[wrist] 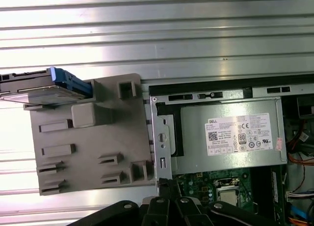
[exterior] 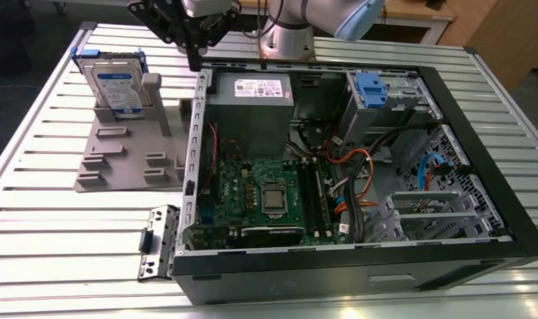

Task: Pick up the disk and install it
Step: 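Reach for the disk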

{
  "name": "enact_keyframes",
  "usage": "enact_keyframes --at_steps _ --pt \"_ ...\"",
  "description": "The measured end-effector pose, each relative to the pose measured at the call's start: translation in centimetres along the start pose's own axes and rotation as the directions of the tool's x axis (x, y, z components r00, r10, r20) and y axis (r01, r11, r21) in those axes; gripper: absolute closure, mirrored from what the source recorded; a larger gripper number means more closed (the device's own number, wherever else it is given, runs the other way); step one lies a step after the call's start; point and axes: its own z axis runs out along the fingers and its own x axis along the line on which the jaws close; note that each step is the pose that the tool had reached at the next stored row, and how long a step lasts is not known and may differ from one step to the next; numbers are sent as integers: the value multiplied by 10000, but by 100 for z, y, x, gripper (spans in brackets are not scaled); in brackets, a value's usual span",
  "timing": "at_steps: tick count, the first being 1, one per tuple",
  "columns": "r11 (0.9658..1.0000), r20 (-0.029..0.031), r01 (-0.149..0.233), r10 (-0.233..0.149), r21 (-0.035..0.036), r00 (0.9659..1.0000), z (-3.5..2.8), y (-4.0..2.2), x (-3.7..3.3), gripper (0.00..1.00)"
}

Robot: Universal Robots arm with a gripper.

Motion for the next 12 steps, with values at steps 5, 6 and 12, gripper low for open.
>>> enact_keyframes --at_steps 5,6,12 --pt "10000 0 0 0 0 10000 0 -3 34 90" --pt "10000 0 1 -1 0 10000 0 -3 41 90" --pt "10000 0 1 -1 0 10000 -1 -6 78 90"
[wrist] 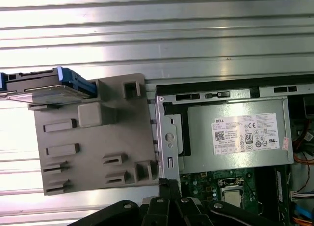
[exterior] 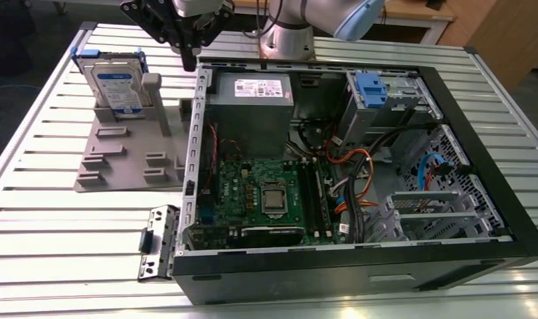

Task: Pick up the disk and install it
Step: 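Reach for the disk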

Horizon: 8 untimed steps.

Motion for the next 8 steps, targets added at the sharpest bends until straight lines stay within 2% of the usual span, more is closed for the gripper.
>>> enact_keyframes --at_steps 8 --pt "10000 0 -1 1 0 10000 0 -4 54 90"
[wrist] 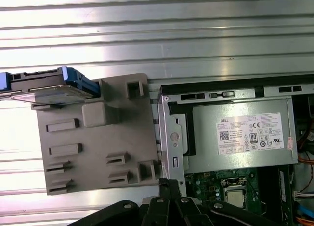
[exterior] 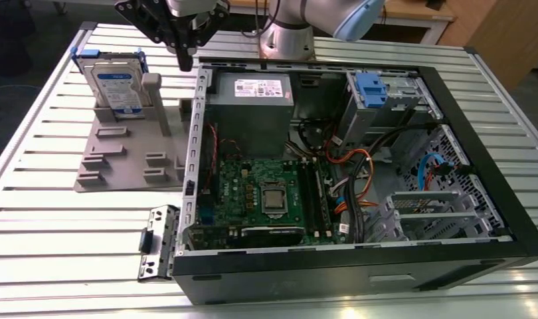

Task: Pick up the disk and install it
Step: 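Reach for the disk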

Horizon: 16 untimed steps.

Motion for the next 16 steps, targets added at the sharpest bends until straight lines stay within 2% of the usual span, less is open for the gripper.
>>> enact_keyframes --at_steps 16 --pt "10000 0 1 -1 0 10000 2 -8 99 90"
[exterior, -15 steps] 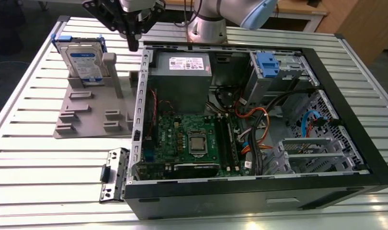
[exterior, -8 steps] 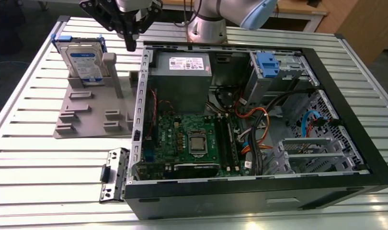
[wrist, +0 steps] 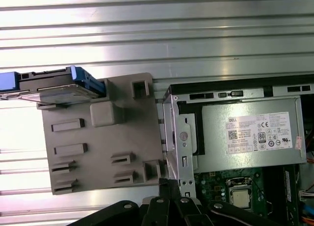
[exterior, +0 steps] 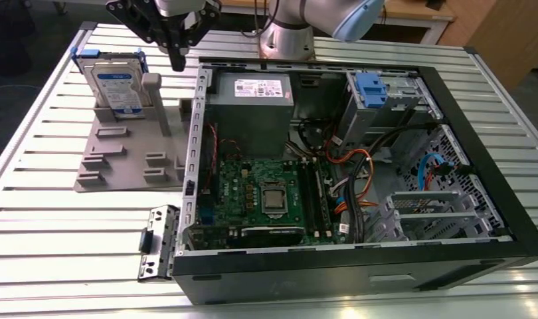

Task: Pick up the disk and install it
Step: 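Reach for the disk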

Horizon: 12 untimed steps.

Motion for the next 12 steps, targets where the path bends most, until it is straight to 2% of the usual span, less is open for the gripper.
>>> enact_keyframes --at_steps 12 --pt "10000 0 -1 1 0 10000 1 -6 76 90"
